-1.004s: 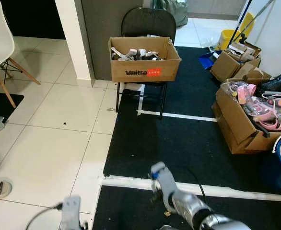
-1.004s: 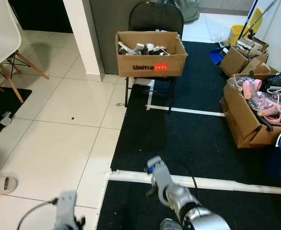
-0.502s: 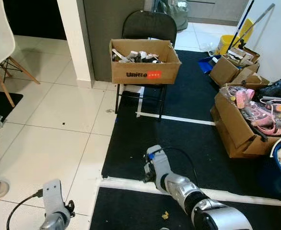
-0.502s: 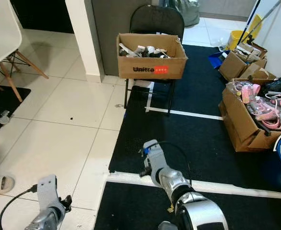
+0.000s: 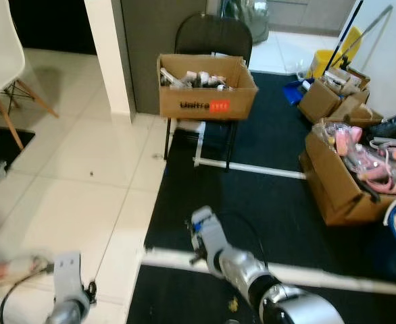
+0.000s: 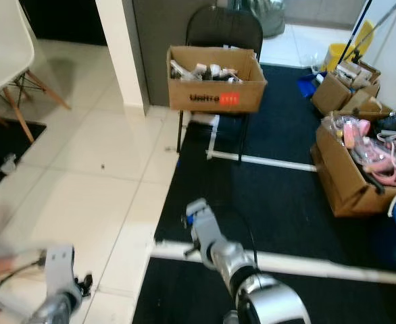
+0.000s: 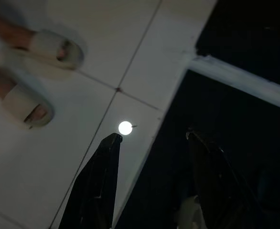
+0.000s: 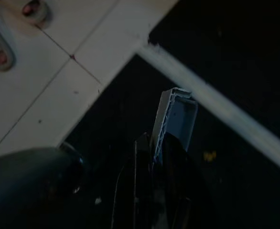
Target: Picking trash to rubbish bin
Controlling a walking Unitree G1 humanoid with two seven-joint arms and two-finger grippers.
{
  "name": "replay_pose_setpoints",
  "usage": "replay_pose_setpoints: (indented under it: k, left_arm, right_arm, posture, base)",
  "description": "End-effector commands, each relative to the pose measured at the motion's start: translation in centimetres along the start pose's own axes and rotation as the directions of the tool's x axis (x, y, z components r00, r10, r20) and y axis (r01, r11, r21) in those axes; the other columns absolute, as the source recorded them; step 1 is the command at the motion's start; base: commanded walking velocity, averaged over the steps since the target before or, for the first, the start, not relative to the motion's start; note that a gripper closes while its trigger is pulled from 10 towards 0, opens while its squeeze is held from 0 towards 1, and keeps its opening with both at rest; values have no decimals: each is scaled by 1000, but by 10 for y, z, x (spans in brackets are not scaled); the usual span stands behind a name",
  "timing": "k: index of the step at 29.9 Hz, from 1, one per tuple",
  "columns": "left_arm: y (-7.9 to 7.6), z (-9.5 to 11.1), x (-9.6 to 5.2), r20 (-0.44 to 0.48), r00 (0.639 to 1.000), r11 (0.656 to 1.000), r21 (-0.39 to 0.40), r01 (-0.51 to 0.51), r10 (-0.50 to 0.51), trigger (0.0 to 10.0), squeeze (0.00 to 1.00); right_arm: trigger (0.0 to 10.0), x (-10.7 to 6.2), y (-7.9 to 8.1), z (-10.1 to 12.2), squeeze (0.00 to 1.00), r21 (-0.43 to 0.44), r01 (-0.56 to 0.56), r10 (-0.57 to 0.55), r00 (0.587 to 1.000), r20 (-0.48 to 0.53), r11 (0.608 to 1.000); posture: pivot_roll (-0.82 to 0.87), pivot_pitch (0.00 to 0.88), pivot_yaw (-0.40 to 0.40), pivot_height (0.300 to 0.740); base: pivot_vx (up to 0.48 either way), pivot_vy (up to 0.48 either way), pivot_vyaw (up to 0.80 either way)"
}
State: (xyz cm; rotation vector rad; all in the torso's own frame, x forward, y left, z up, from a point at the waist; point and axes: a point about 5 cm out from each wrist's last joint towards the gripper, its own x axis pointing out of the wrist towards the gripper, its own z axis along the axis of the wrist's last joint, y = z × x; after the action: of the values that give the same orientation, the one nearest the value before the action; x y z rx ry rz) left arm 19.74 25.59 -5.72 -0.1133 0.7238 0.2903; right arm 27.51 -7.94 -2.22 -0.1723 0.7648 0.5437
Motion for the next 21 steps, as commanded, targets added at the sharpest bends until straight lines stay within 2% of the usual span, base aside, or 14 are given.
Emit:
replay_pose_setpoints:
  k: [1,2,3,4,7,8,13,14,16,19,21]
  left_arm:
    - [10,-15,-6,-37,999,1000,7,-27,27,10000,0]
    - [12,-28,-11,-71,997,999,-6,-34,34,10000,0]
    - [12,-28,-11,-71,997,999,-6,-34,34,10000,0]
    - [12,-49,-19,-134,990,999,-9,-40,38,10000,0]
    - [9,-61,-23,-173,984,999,-14,-42,39,10000,0]
    - [2,-65,-24,-180,983,999,-29,-28,22,10000,0]
    - [-5,-61,-22,-158,987,999,-40,-8,1,10000,0]
    - [-19,-55,-17,-138,990,998,-49,28,-35,10000,0]
    - [-31,-54,-16,-141,988,998,-36,58,-62,10000,0]
    - [-39,-50,-14,-126,989,989,-136,61,-78,10000,0]
    - [-39,-49,-13,-125,989,988,-145,58,-76,10000,0]
  right_arm:
    - [10000,-3,-7,-14,0,46,34,-33,999,-24,998]
    - [10000,-6,-13,-25,0,70,60,-57,997,-48,996]
    - [10000,-6,-13,-25,0,70,60,-57,997,-48,996]
    - [10000,-11,-19,-39,0,93,84,-78,994,-74,992]
    - [10000,-13,-23,-40,0,101,90,-84,994,-67,991]
    - [10000,-12,-26,-30,0,137,87,-86,996,-13,987]
    - [10000,-9,-23,-14,0,152,68,-76,996,49,986]
    - [10000,-5,-13,-6,0,116,25,-33,997,68,993]
    - [10000,-3,-3,-6,0,94,-6,1,998,57,996]
    - [10000,-2,6,-16,0,-9,-48,48,999,0,999]
    - [10000,-2,3,-16,0,-15,-33,33,999,-2,999]
  posture:
    - [171,150,-29,740]
    - [159,155,-26,740]
    - [159,155,-26,740]
    - [145,155,-26,740]
    - [131,155,-24,740]
    - [117,167,-40,740]
    - [105,161,-49,740]
    - [107,148,-53,740]
    - [107,148,-53,740]
    - [122,124,-46,740]
    - [124,120,-46,740]
  base:
    - [0,0,0]
    - [0,0,0]
    - [0,0,0]
    - [0,0,0]
    - [0,0,0]
    - [0,0,0]
    - [0,0,0]
    - [0,0,0]
    - [0,0,0]
    - [0,0,0]
    - [0,0,0]
